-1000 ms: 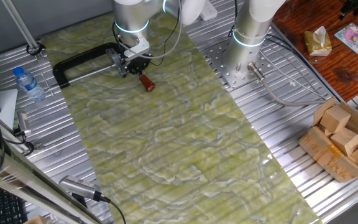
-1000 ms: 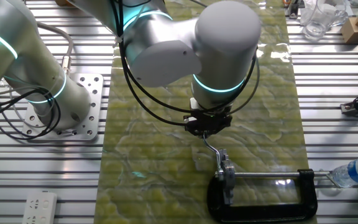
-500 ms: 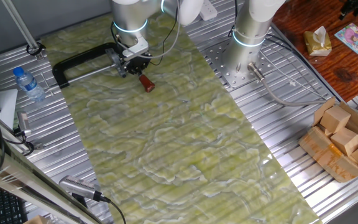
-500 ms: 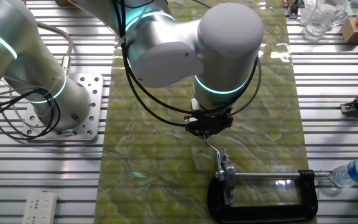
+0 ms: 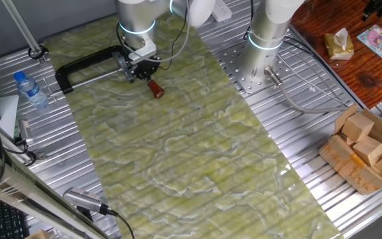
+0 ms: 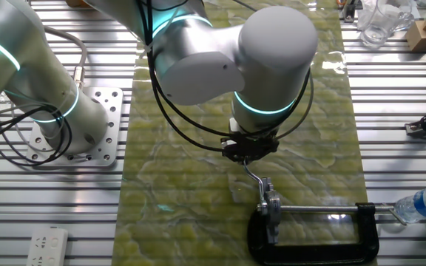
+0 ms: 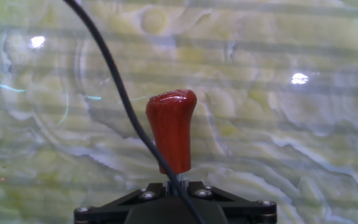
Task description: Pull up the lever
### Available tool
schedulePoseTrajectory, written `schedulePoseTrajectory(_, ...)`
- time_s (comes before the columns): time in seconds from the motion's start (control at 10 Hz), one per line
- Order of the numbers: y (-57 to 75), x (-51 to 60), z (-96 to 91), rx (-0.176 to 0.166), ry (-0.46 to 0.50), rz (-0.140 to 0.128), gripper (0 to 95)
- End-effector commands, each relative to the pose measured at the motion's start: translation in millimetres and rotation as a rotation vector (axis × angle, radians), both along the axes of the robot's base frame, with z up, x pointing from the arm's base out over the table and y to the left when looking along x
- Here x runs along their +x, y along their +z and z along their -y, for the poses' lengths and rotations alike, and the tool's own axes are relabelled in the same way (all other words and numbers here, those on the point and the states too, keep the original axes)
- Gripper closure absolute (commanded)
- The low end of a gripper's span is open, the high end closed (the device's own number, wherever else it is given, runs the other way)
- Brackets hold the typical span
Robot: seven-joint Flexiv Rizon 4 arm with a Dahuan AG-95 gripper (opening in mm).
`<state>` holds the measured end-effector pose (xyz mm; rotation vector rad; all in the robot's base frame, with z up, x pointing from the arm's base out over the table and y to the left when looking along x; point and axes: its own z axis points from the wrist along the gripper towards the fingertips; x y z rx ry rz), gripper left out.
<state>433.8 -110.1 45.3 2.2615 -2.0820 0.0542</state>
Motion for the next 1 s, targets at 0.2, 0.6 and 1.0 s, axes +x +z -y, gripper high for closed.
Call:
schedulePoseTrajectory(0.2, 32.2, 0.7, -2.1, 0.006, -0.003, 0.002, 95.0)
schedulePoseTrajectory(0.6, 39.0, 1.1, -2.2, 0.015, -0.009, 0.002, 95.0)
schedulePoseTrajectory(1.0, 47.0, 1.5, -2.5, 0.011, -0.011, 0.000, 95.0)
